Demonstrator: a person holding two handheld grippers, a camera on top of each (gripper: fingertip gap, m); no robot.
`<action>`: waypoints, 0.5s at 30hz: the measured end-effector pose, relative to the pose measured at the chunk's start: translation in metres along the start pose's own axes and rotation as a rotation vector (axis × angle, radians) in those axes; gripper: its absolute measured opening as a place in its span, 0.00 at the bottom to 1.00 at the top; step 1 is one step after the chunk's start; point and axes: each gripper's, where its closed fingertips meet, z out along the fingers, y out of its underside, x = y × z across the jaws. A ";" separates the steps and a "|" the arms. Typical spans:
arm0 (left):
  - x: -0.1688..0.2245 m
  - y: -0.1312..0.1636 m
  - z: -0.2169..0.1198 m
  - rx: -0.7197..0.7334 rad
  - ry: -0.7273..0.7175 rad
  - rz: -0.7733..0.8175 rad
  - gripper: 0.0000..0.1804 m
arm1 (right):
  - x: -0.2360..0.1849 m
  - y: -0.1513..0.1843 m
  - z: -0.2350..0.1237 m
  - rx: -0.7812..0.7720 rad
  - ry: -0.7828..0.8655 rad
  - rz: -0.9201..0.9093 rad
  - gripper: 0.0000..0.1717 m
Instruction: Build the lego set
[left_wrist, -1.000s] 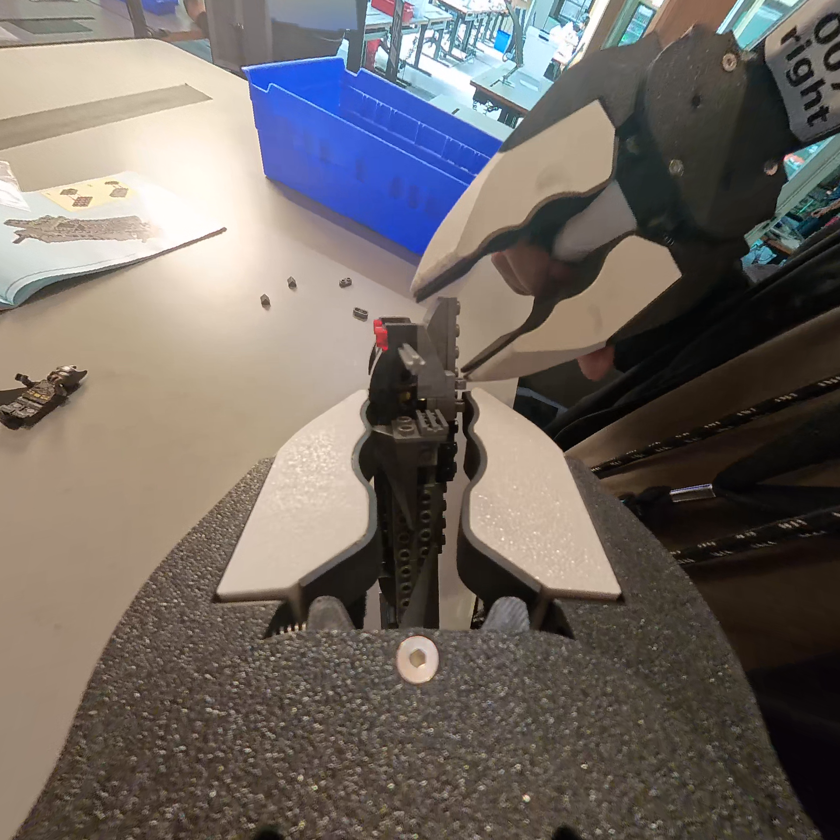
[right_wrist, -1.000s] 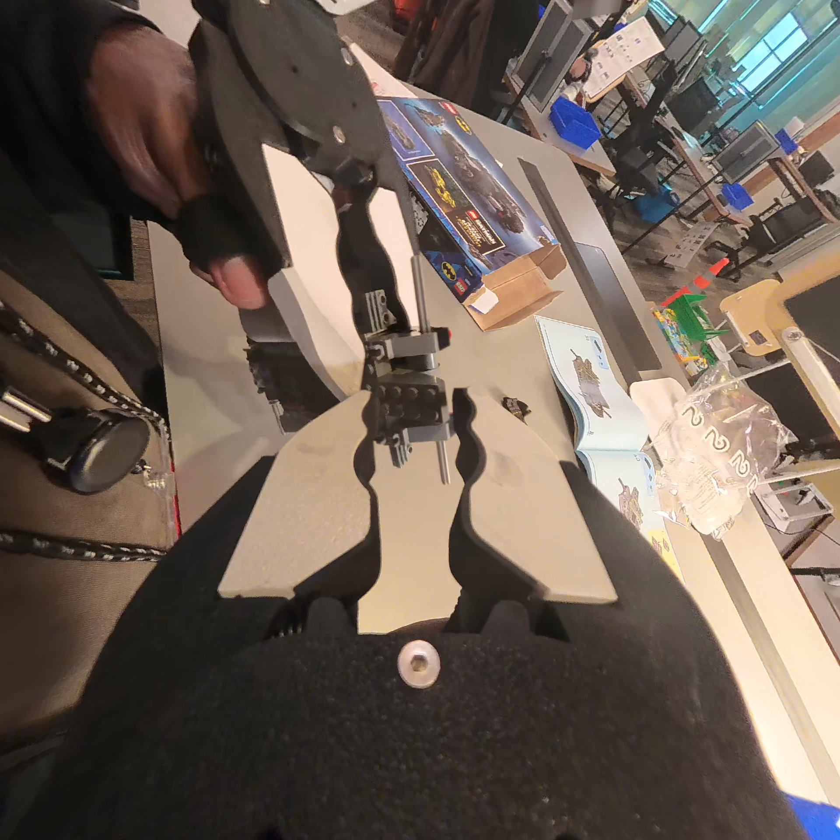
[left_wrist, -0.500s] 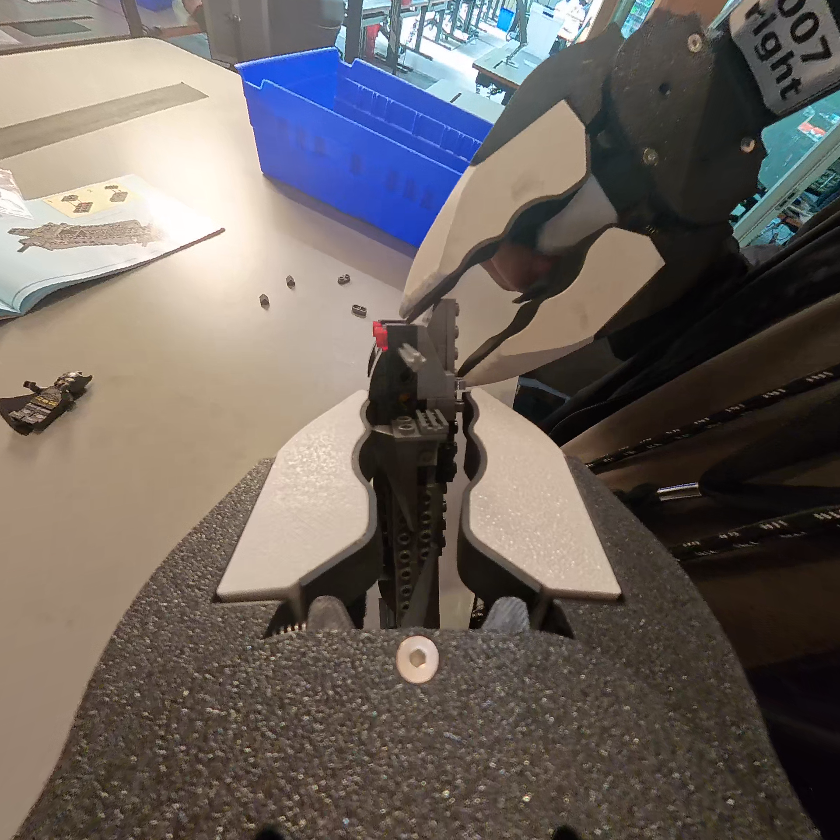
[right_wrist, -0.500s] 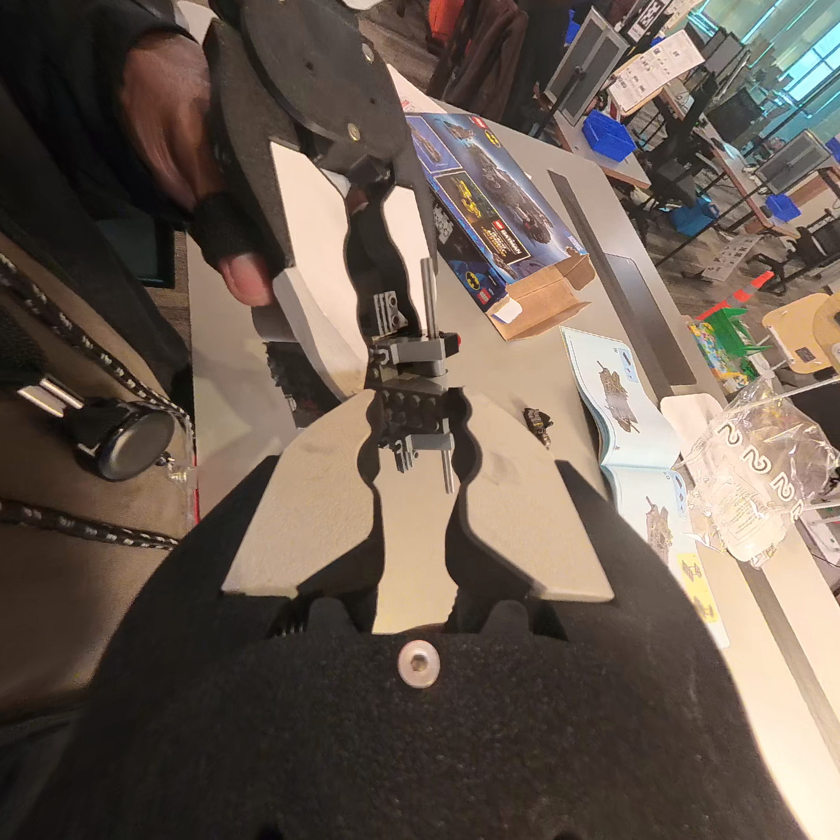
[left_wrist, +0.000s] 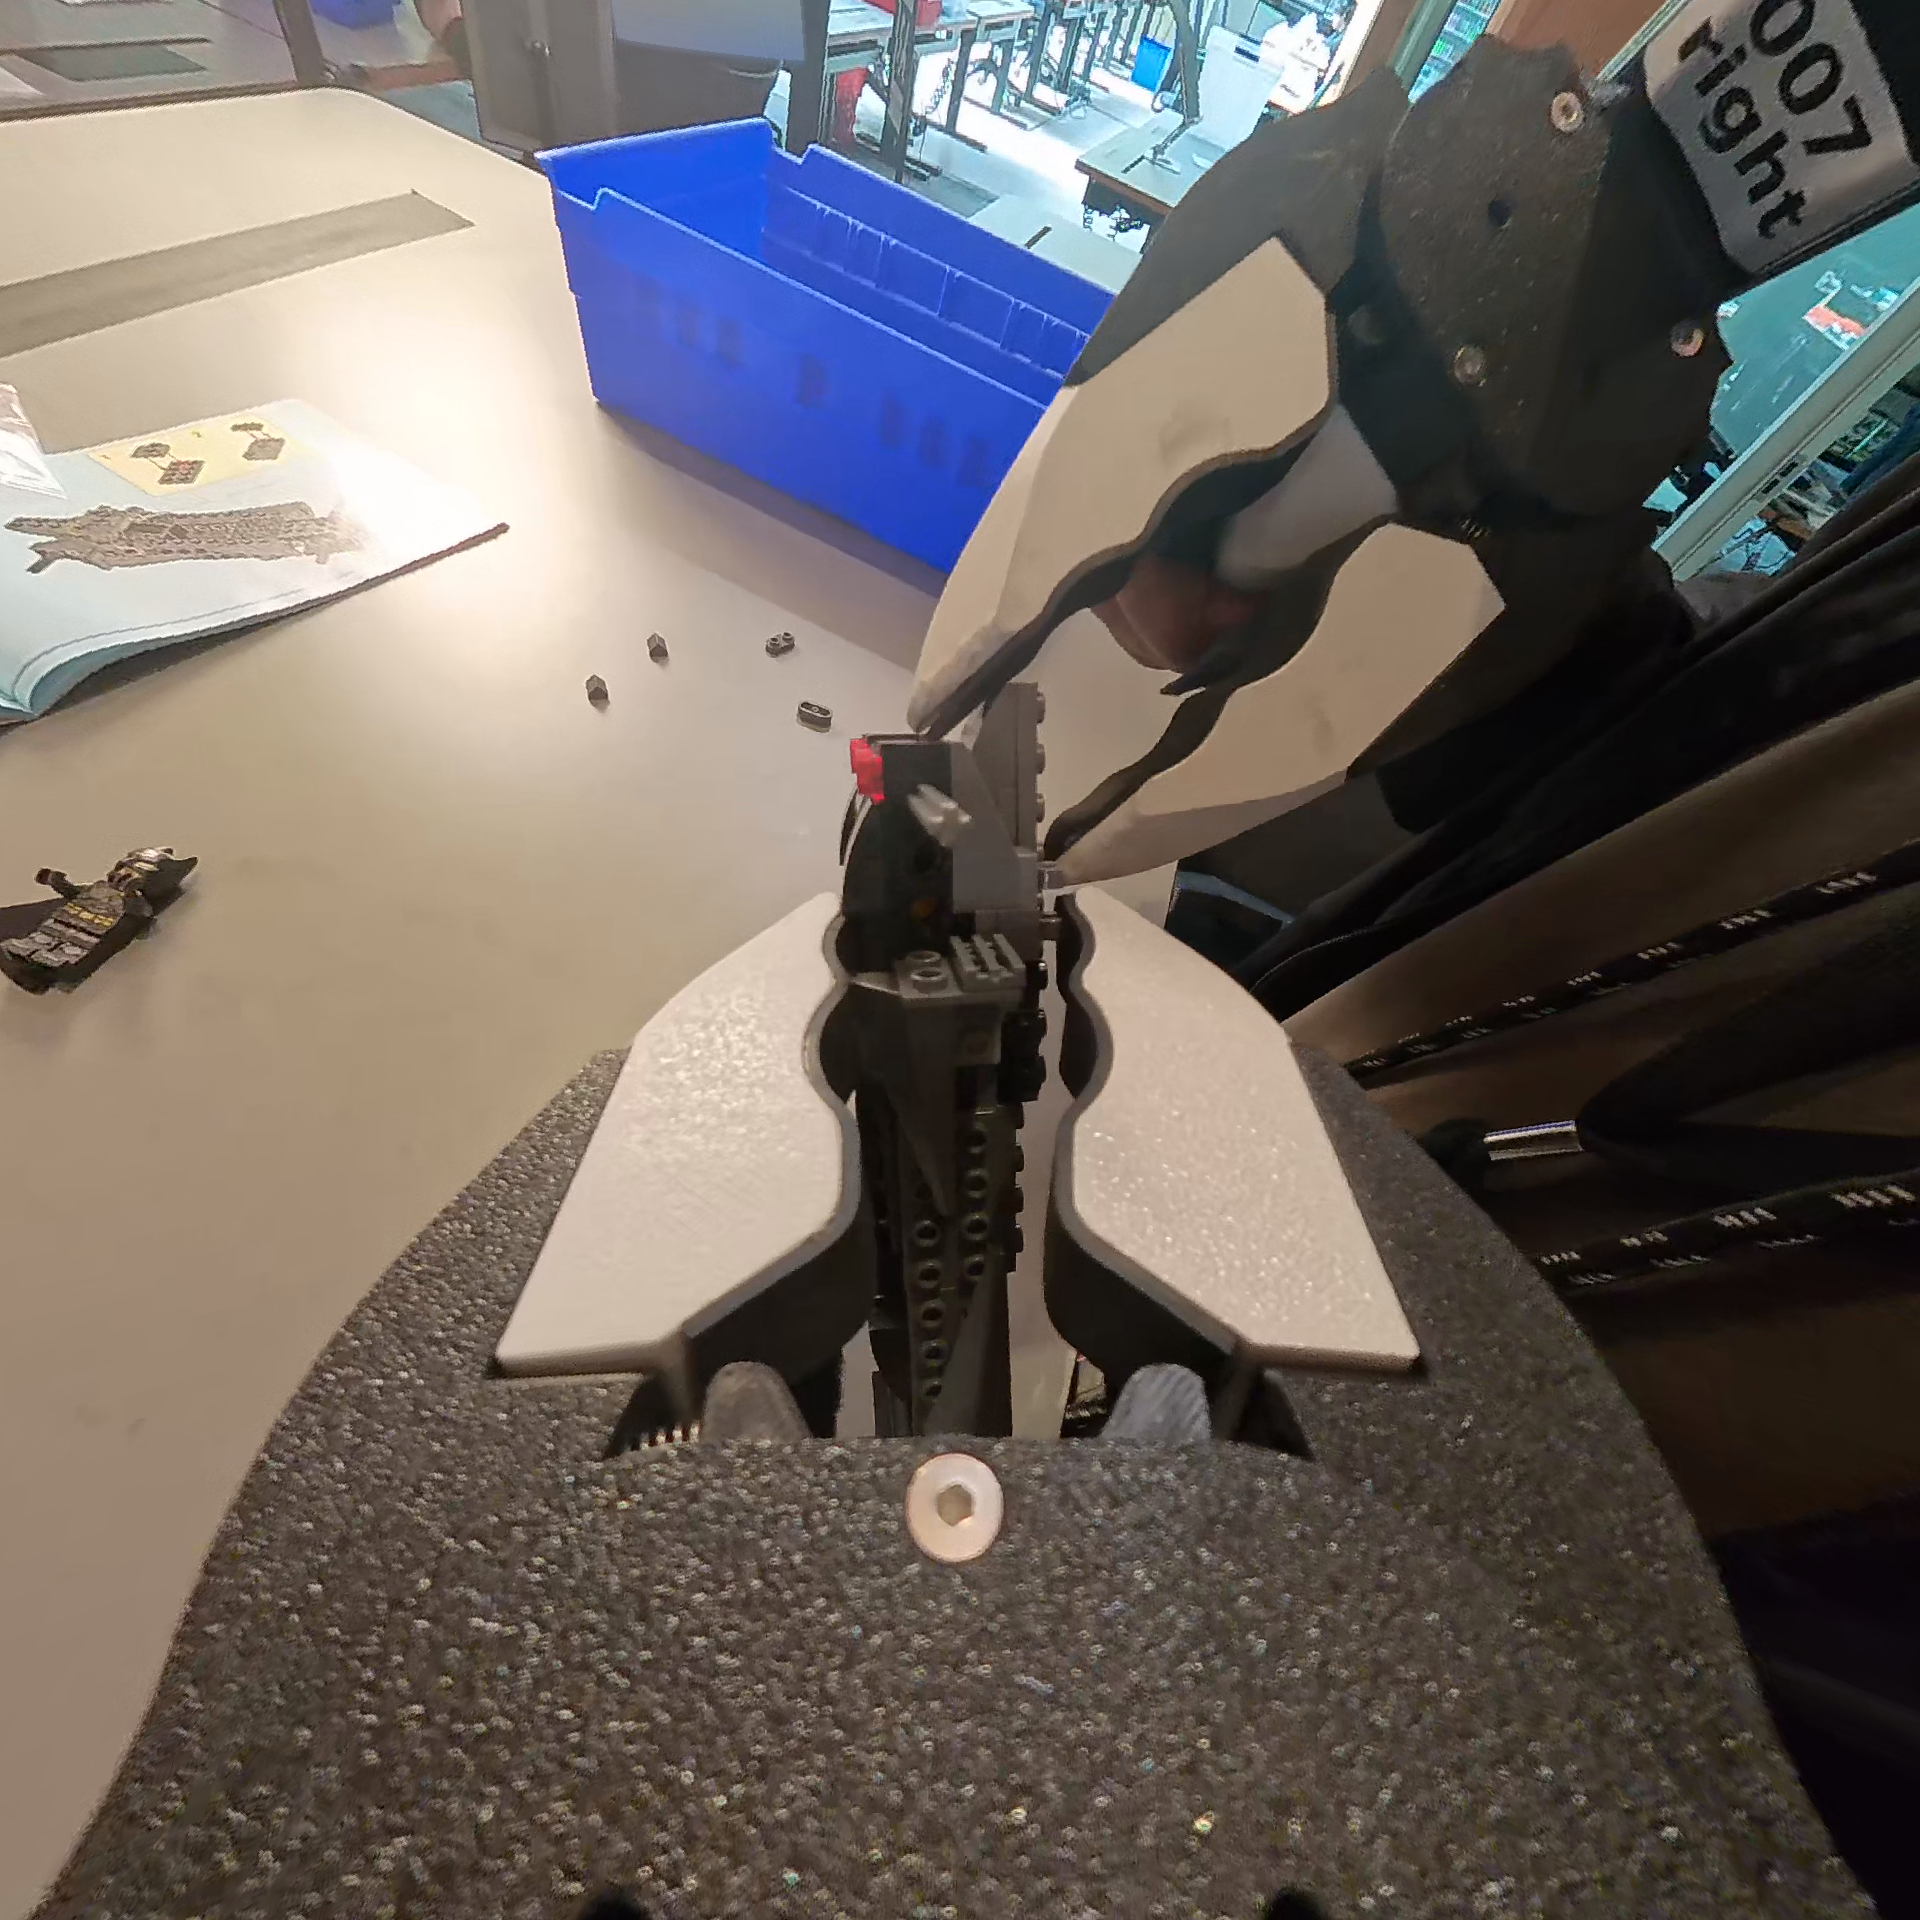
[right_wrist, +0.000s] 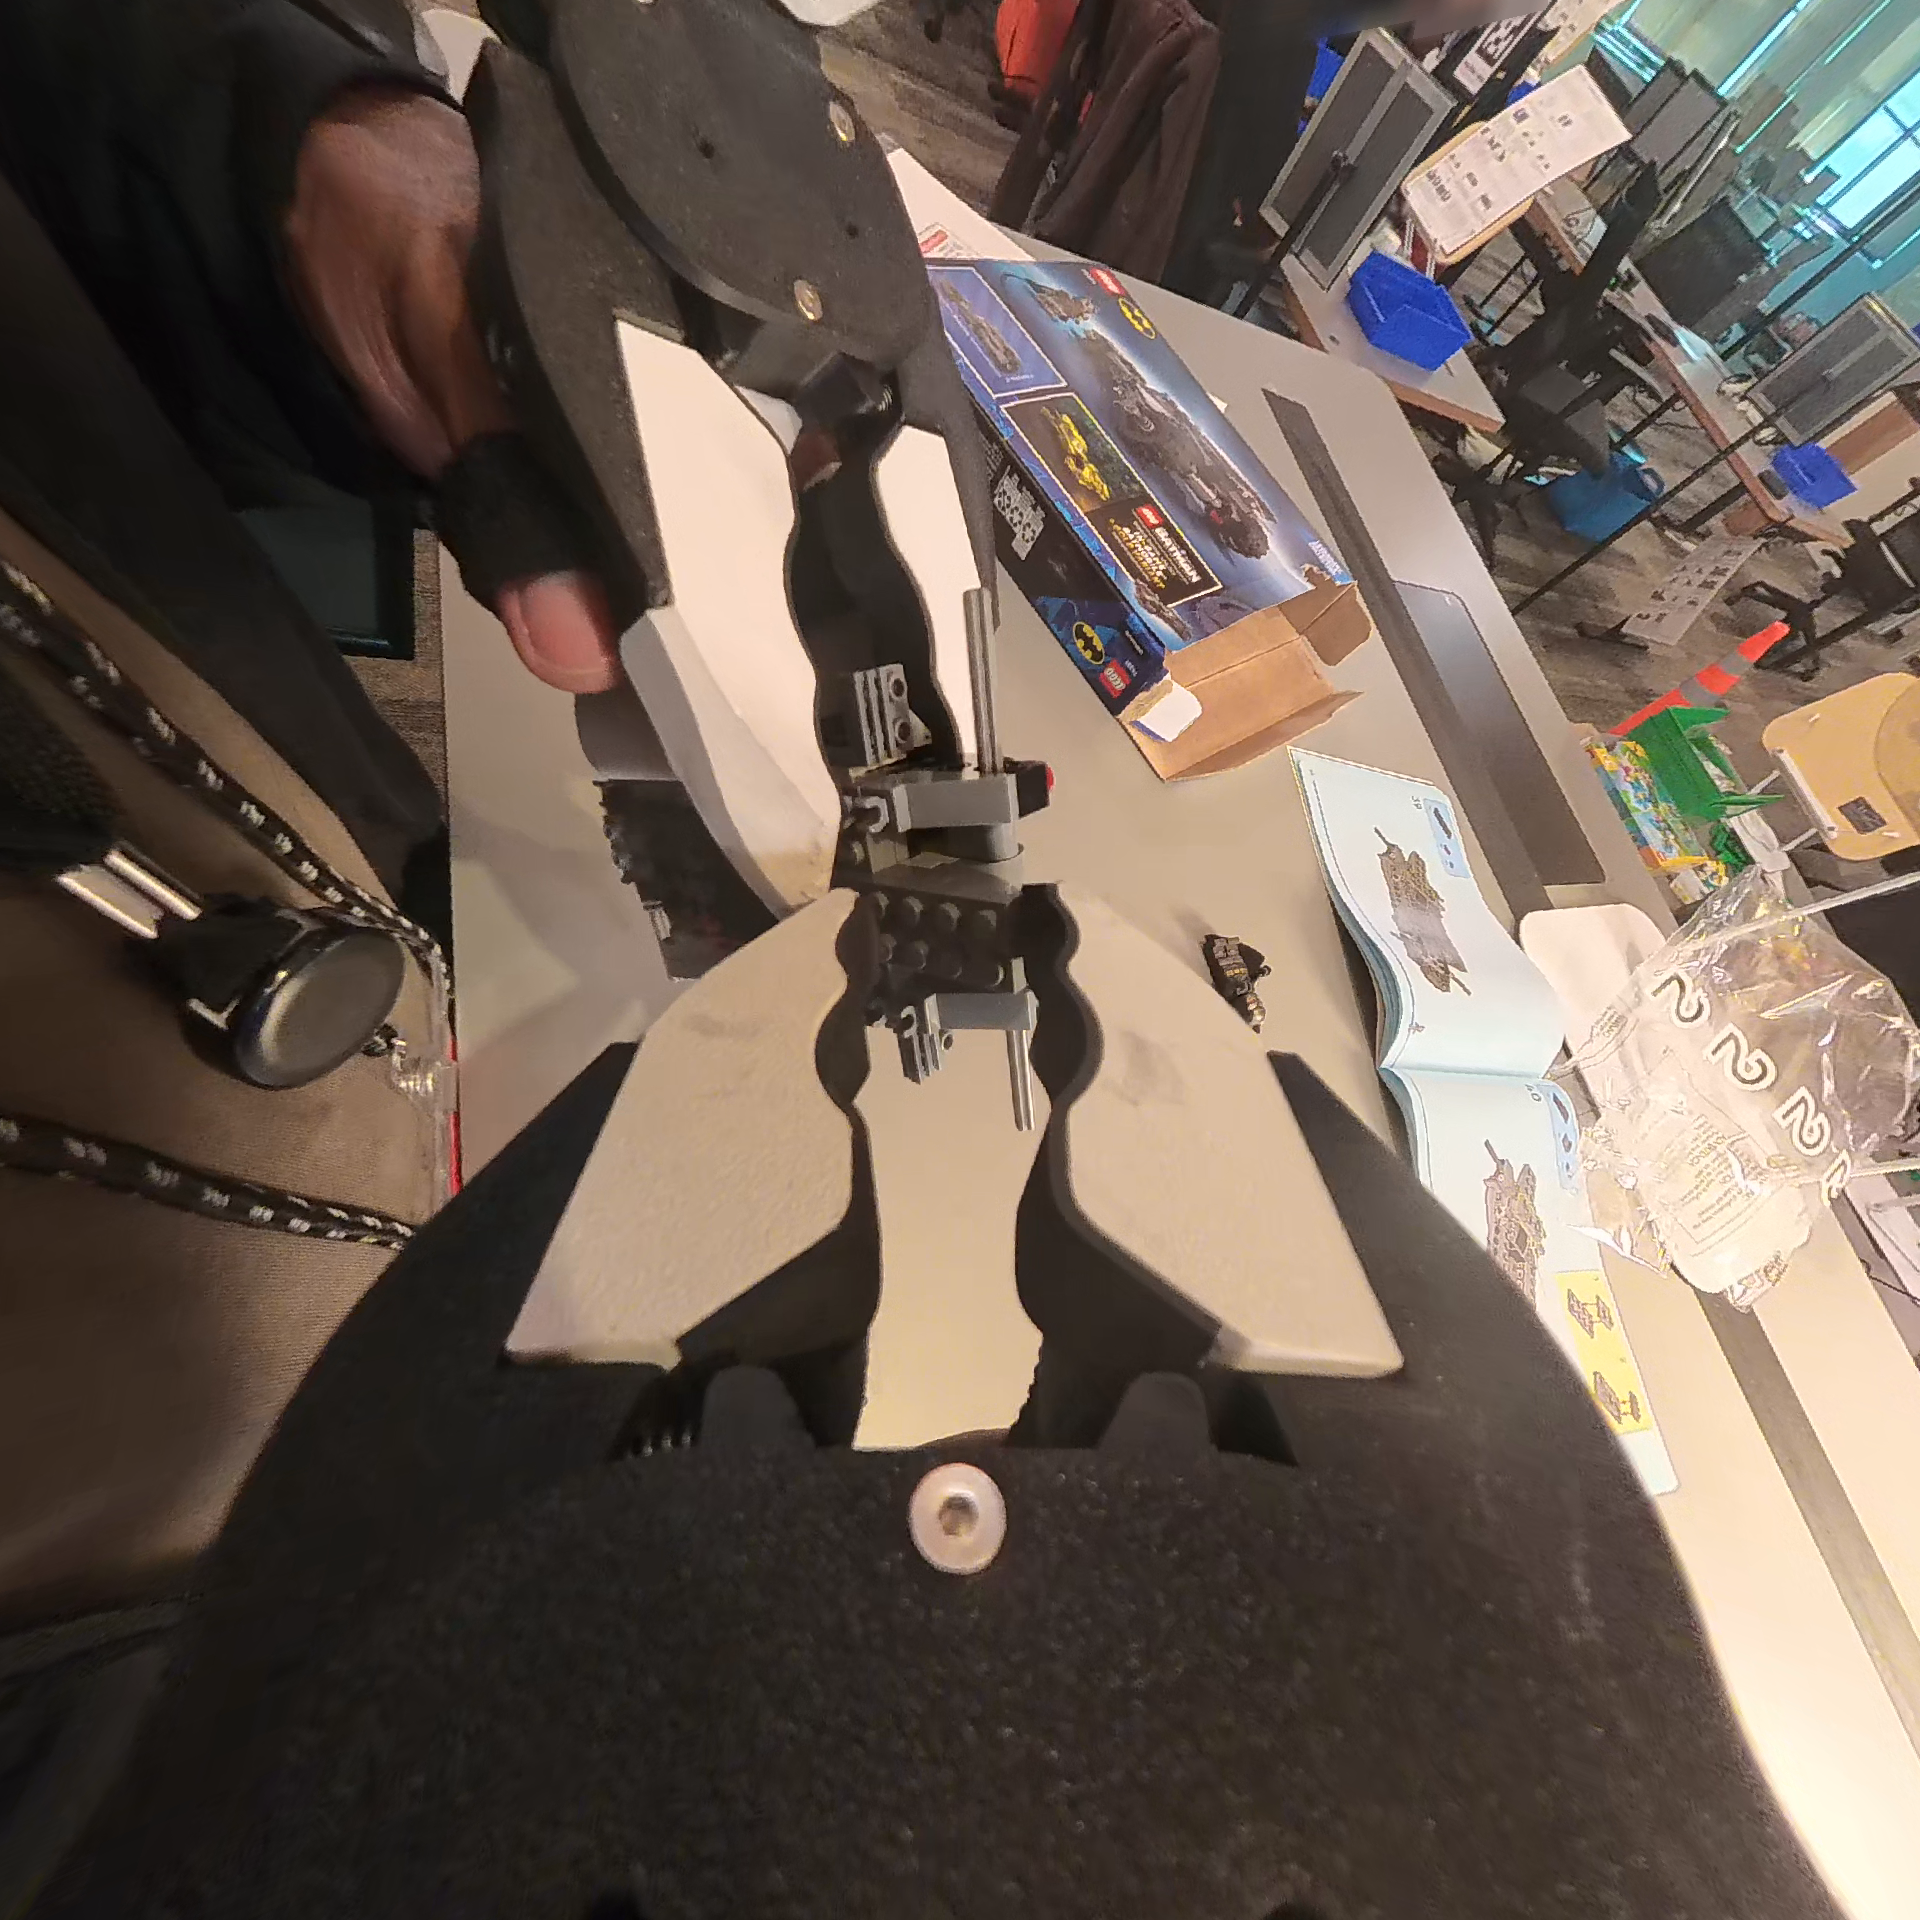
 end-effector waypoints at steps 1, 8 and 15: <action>0.000 0.000 0.000 0.001 0.003 -0.003 0.20 | 0.000 0.000 0.000 0.001 0.000 0.000 0.16; 0.002 0.000 -0.001 0.001 0.011 -0.007 0.20 | -0.001 -0.001 0.000 -0.002 0.000 0.002 0.16; 0.000 0.001 -0.003 0.016 0.026 -0.049 0.20 | -0.001 -0.003 0.003 -0.004 0.005 0.008 0.16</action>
